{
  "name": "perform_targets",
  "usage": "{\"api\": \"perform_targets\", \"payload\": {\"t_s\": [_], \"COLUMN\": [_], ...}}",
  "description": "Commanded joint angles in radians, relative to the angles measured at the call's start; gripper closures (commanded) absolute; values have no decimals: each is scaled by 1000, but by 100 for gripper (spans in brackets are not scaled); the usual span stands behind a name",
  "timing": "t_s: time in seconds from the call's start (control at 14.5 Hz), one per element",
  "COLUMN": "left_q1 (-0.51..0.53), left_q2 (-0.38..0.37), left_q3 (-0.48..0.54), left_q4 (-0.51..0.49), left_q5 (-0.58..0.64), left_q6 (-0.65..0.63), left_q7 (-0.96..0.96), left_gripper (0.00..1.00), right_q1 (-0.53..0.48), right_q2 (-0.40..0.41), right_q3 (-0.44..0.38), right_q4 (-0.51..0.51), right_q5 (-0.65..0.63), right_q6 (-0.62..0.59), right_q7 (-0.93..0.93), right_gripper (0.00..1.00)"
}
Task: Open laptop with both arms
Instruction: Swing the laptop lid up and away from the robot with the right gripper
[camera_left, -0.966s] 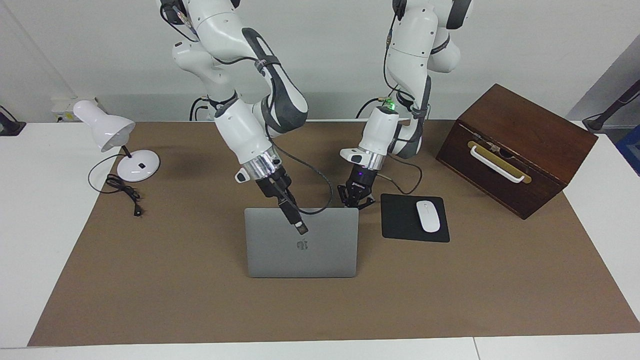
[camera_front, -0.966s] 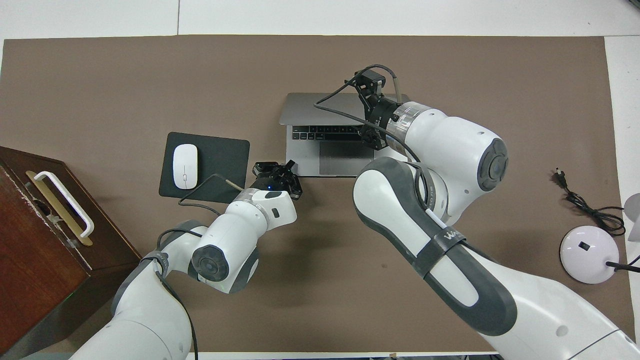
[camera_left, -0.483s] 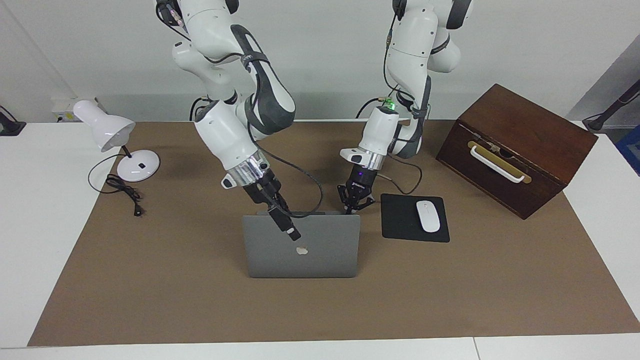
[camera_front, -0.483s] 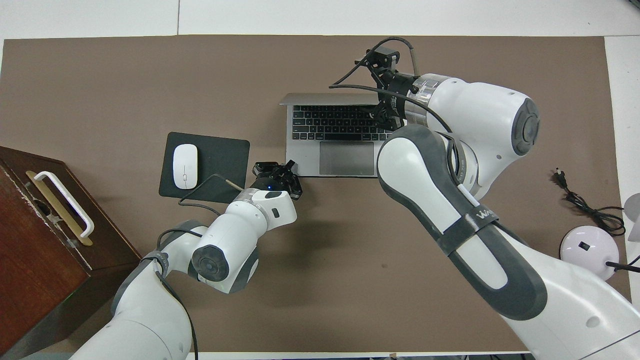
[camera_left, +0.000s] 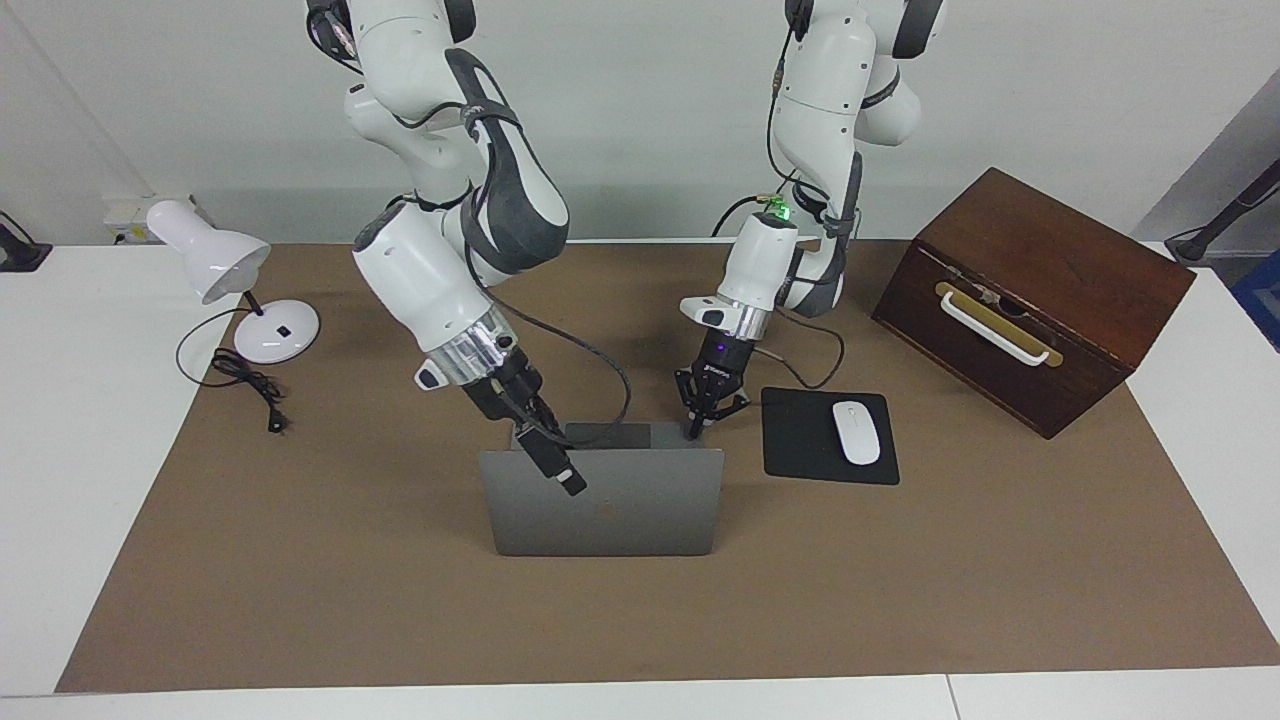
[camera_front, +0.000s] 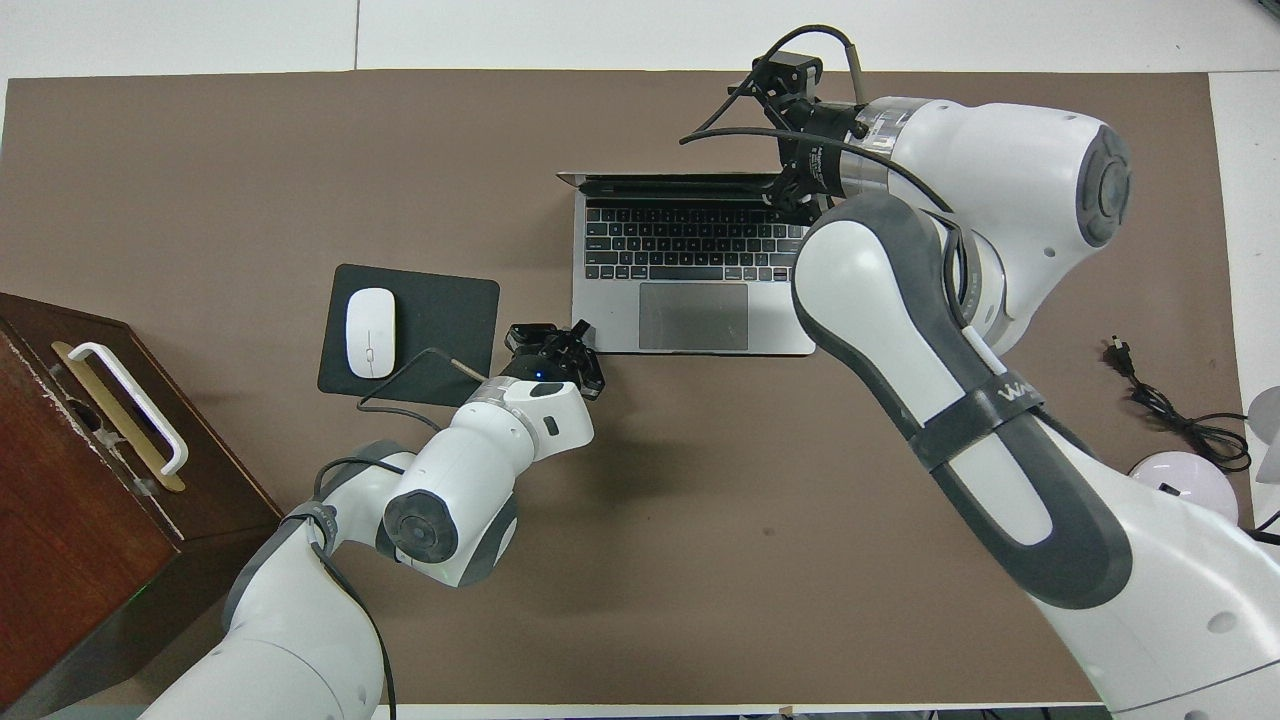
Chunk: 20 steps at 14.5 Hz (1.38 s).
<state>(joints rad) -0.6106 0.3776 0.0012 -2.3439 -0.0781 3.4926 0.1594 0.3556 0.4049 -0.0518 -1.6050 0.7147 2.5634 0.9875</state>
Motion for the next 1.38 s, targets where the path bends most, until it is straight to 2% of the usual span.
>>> {"api": "perform_targets", "payload": {"t_s": [0.0,0.83,1.31], "left_q1": [-15,-17,-17], "left_q2": [53,67,67], "left_q3": [7,7,7], "left_q4": [29,29,29], "left_q5": [1,1,1], "left_q6": [14,14,14], "left_q7": [0,2,2], "left_gripper": [100,100,100], "right_q1": [-21,-26,-26], "right_q2": [48,83,71], "right_q3": [-16,-42,-43], "right_q4": [95,157,163], "right_q5": [-17,-38,-37], "right_q6": [-58,-72,-100], "right_q7": [-26,-33,-32], "right_gripper": [0,0,0]}}
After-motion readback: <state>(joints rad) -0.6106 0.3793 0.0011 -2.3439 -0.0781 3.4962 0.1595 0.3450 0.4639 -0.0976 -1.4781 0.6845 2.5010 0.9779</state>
